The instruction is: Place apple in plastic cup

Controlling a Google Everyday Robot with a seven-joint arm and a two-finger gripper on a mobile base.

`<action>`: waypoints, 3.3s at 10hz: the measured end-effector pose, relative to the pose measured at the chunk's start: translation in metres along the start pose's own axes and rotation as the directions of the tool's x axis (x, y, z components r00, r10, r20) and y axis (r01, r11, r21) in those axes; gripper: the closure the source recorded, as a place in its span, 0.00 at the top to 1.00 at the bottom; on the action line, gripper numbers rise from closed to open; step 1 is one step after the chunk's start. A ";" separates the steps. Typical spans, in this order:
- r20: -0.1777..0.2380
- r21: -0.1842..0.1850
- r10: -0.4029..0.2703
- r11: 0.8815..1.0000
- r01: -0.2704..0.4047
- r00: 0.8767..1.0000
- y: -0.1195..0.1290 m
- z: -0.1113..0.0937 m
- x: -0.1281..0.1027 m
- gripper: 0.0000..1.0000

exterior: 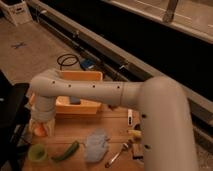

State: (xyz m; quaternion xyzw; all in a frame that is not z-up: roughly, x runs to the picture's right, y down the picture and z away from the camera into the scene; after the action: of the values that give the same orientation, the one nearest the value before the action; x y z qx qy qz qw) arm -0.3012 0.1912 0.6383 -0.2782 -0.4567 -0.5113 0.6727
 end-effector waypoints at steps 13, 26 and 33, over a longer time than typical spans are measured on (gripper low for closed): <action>0.049 -0.057 -0.056 0.997 0.059 0.997 -0.015 0.038 -0.019 0.00; 0.163 -0.016 -0.033 0.999 0.036 0.986 0.001 0.088 -0.032 0.62; 0.068 -0.026 -0.011 1.000 0.013 0.998 0.004 0.048 -0.040 0.62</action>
State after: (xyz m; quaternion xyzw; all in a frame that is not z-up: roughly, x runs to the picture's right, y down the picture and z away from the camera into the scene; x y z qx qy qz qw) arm -0.3160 0.2504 0.6229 -0.3016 -0.4742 -0.5116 0.6499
